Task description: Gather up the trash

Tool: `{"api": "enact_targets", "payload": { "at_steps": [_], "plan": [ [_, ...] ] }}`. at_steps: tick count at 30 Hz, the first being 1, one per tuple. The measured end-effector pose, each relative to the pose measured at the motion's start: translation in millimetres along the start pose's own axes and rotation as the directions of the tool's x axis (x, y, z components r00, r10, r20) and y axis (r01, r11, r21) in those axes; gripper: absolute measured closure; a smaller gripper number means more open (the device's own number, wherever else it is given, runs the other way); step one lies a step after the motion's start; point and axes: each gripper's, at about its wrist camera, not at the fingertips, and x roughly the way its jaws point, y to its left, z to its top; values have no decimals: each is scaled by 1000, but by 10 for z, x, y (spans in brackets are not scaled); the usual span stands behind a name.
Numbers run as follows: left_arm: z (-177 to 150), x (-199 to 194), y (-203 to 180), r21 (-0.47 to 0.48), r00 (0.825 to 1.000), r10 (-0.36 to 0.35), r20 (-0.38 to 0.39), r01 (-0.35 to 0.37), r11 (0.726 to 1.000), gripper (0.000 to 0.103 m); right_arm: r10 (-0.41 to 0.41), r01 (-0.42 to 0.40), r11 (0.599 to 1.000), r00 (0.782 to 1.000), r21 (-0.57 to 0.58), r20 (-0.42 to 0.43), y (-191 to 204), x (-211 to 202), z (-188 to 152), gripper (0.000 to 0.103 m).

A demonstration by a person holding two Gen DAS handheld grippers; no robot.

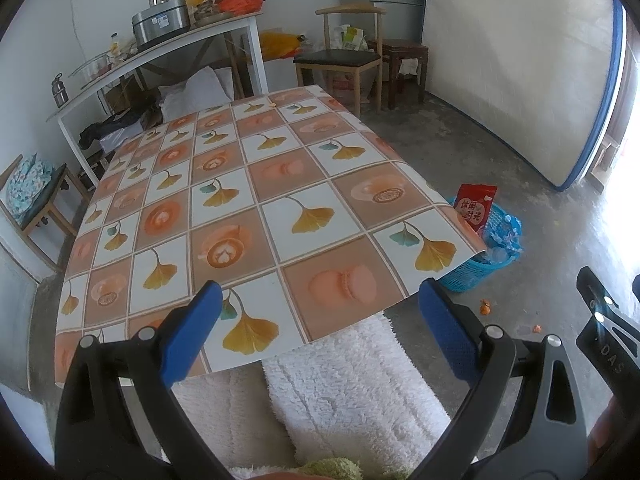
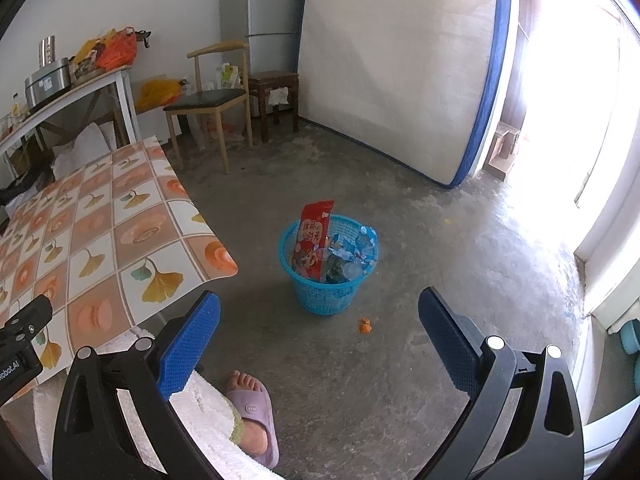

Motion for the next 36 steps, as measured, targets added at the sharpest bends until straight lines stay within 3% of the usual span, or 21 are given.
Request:
{"api": "enact_targets", "payload": {
  "at_steps": [36],
  "plan": [
    [37,374,-209,55,997,5,-83,0,998,9,-35,40,998,997,58,-70,-150,320,-52,6]
  ]
}}
